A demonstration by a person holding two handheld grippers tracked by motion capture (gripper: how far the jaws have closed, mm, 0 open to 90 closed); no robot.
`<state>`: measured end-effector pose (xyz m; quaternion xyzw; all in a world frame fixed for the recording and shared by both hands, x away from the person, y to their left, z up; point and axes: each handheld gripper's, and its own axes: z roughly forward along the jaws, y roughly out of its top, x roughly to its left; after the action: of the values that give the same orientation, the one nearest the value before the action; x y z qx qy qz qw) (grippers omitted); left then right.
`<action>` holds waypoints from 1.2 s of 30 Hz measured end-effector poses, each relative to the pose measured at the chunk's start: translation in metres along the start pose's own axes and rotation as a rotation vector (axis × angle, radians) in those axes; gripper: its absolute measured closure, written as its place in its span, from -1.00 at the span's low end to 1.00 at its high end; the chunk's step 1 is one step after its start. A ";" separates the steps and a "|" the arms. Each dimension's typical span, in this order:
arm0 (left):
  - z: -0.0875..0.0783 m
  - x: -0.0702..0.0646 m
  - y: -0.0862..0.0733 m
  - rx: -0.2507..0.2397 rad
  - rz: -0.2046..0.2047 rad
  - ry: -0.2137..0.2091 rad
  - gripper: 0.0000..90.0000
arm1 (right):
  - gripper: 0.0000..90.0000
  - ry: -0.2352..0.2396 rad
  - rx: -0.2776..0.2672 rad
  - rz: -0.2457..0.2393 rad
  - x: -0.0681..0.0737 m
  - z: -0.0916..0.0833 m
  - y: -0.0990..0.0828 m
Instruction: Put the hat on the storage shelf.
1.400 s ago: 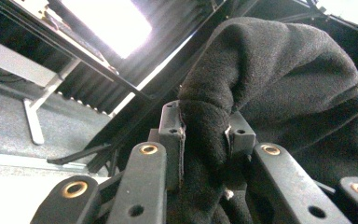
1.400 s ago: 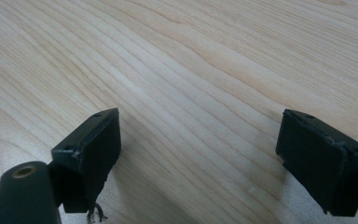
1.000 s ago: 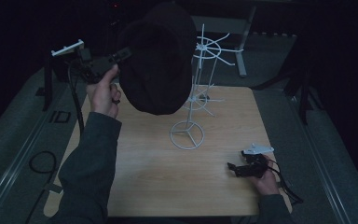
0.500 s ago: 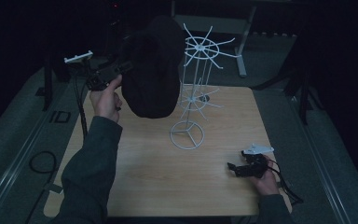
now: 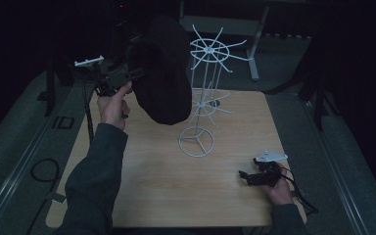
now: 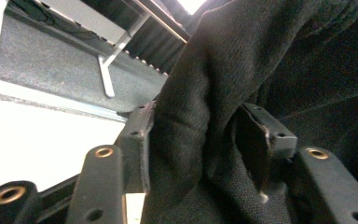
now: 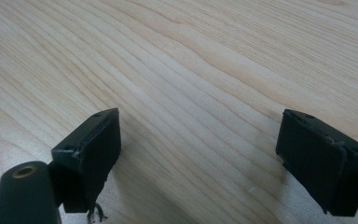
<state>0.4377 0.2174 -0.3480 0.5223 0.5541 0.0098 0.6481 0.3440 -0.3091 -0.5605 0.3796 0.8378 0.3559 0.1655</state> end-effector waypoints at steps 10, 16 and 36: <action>0.001 -0.002 0.001 0.006 0.027 0.013 -0.21 | -0.69 0.000 -0.001 0.000 0.000 0.000 0.000; -0.001 -0.007 0.004 0.016 0.063 0.037 -0.38 | -0.69 0.000 -0.001 -0.001 0.000 0.000 0.000; -0.025 -0.025 0.004 0.012 0.179 0.071 -0.49 | -0.69 -0.001 -0.001 -0.001 0.000 0.000 0.000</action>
<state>0.4115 0.2211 -0.3236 0.5730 0.5280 0.0827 0.6214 0.3441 -0.3091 -0.5606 0.3793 0.8377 0.3561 0.1662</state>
